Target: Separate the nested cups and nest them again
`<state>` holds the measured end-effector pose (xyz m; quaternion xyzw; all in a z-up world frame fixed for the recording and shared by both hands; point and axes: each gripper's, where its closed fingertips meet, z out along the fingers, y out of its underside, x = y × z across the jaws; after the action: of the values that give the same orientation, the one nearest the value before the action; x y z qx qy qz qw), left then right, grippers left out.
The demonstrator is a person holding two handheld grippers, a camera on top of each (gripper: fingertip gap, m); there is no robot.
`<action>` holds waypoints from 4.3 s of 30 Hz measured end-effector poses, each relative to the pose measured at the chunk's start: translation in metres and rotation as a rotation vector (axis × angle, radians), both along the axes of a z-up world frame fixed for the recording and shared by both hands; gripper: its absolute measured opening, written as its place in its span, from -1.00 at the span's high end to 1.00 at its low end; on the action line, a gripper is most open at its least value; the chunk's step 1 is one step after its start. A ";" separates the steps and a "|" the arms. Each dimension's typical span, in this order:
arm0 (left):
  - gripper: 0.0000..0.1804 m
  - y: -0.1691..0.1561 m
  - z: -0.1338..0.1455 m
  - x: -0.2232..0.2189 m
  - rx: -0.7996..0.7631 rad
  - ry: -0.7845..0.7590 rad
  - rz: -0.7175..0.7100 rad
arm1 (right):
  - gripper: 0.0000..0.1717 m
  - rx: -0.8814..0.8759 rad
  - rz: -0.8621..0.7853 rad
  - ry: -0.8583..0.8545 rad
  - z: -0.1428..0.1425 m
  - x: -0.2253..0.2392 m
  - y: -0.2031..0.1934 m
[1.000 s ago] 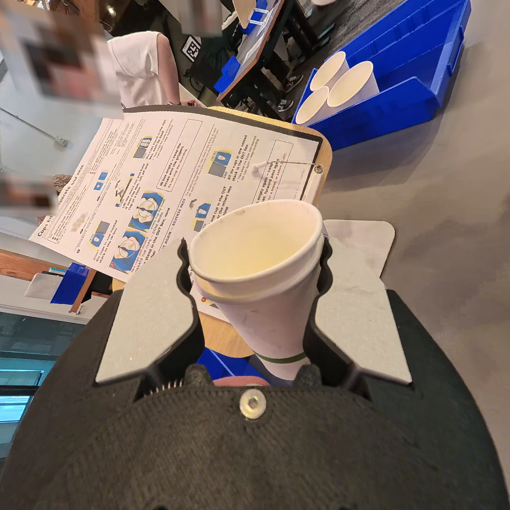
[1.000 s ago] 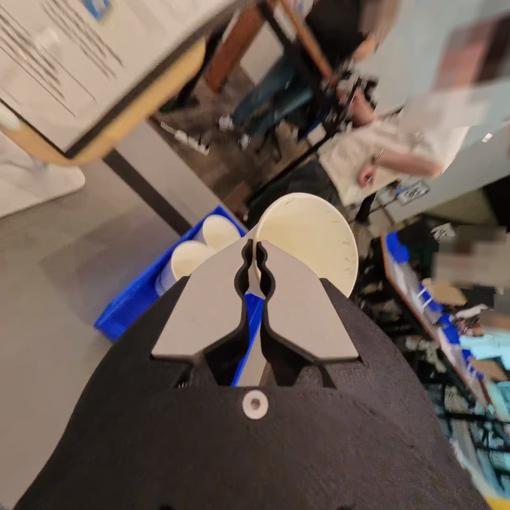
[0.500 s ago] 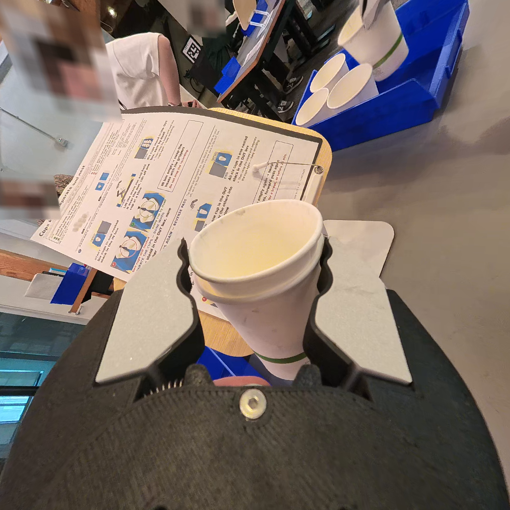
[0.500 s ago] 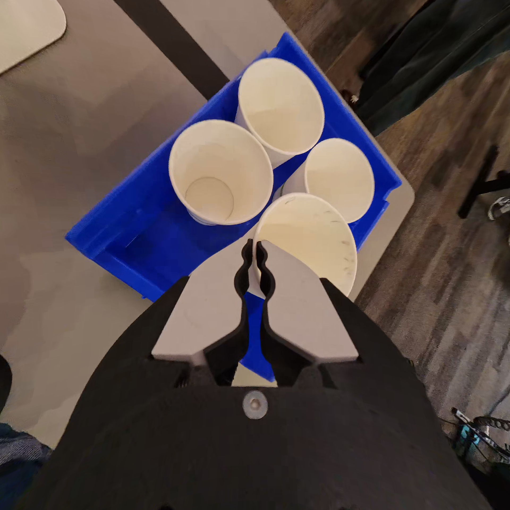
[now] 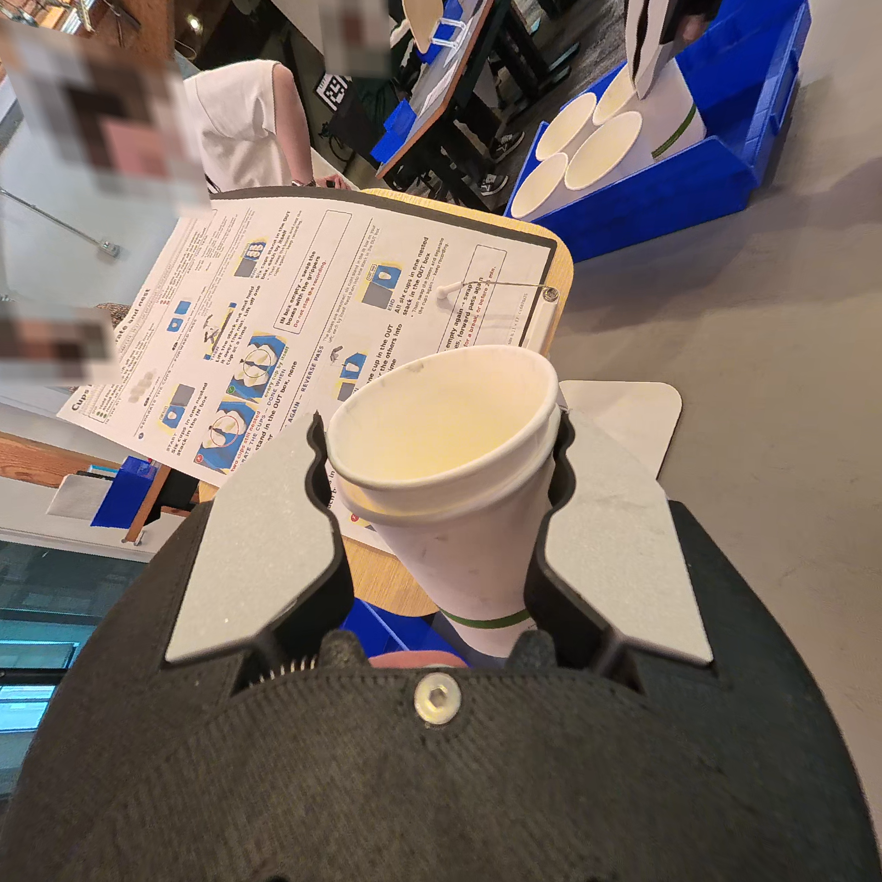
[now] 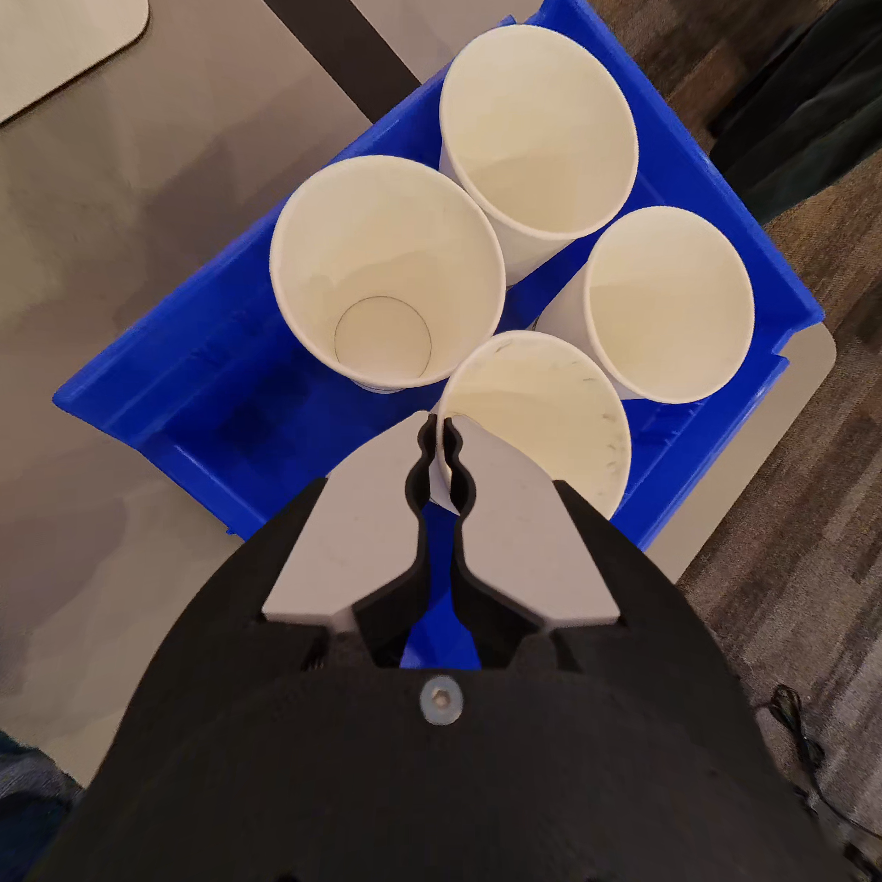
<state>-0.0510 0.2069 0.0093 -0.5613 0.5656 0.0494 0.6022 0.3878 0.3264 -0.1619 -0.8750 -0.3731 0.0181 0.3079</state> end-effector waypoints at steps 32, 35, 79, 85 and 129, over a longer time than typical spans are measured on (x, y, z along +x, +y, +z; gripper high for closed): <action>0.00 -0.002 0.000 0.001 -0.001 0.002 -0.001 | 0.60 -0.049 -0.046 -0.017 0.001 -0.003 -0.002; 0.00 -0.003 0.002 0.000 -0.005 -0.010 -0.007 | 0.45 -0.002 -0.056 -0.068 0.024 -0.005 -0.011; 0.05 -0.035 -0.035 0.025 -0.357 -0.049 -0.324 | 0.96 0.683 1.372 0.182 0.149 -0.399 -0.194; 0.07 -0.022 -0.034 0.020 -0.298 -0.031 -0.238 | 0.71 0.662 1.308 0.251 0.163 -0.395 -0.191; 0.08 0.011 -0.032 -0.009 -0.146 0.071 -0.014 | 0.96 -0.075 0.071 -0.181 0.062 -0.053 -0.085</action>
<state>-0.0596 0.2175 -0.0231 -0.5975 0.5928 0.0238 0.5394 0.3348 0.2414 -0.1001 -0.8703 -0.4291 -0.0364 0.2392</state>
